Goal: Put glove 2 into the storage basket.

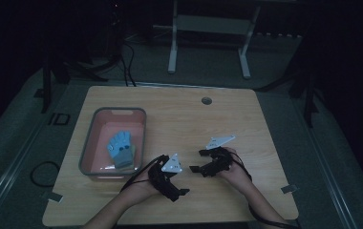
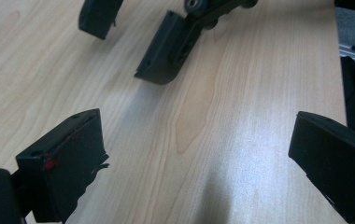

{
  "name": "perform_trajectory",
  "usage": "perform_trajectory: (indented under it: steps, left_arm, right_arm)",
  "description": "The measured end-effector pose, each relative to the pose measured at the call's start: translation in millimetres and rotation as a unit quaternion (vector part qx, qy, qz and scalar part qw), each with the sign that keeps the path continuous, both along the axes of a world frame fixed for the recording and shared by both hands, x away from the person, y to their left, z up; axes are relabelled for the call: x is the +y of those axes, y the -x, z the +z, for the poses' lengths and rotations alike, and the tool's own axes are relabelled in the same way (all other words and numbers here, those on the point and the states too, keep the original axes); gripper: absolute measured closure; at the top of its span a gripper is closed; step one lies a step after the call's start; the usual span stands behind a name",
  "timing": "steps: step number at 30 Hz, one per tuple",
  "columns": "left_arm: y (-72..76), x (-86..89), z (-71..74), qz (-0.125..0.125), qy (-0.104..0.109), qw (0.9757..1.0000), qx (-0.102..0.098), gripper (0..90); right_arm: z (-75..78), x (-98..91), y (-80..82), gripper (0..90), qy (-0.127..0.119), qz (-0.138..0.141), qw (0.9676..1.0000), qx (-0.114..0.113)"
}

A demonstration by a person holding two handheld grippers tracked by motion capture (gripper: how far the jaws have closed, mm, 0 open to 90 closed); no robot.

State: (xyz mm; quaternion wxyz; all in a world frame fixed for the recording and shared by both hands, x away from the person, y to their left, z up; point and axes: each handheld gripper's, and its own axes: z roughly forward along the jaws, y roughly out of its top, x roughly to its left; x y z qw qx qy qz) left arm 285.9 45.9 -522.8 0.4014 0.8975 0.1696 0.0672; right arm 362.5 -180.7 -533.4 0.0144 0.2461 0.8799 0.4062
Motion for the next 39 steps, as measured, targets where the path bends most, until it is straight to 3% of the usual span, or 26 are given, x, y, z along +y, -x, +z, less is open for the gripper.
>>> perform_trajectory:
  steps: [7,14,16,22,33,36,39]
  left_arm:
    - [3.0,-6.0,-11.6,-0.006,-0.005,1.0,-0.001,3.8]
    - [6.9,-11.7,-23.2,-0.021,-0.012,0.9996,-0.013,3.8]
    - [8.0,-12.5,-25.1,-0.025,-0.009,0.9995,-0.02,3.8]
    - [8.7,-13.5,-29.8,-0.021,0.007,0.9997,-0.012,3.8]
    - [11.7,-11.3,-35.4,-0.021,0.009,0.9997,-0.011,3.8]
    - [11.9,-9.9,-36.1,-0.017,0.009,0.9996,-0.019,3.8]
    - [11.6,-7.0,-37.1,-0.012,0.017,0.9997,-0.015,3.8]
  right_arm:
    - [-8.7,-10.4,9.7,14.6,0.01,0.003,0.9999,0.0]
    - [-16.8,-25.1,23.1,14.1,0.027,0.002,0.9994,-0.023]
    - [-18.9,-29.8,25.0,14.1,0.027,-0.002,0.9994,-0.021]
    - [-21.3,-46.2,29.9,14.1,0.009,-0.017,0.9996,-0.021]
    - [-23.1,-60.2,42.1,14.0,0.018,-0.025,0.9993,-0.02]
    - [-22.7,-64.8,43.2,14.0,0.011,-0.033,0.9992,-0.018]
    - [-22.1,-68.1,44.0,14.0,0.005,-0.041,0.9989,-0.021]
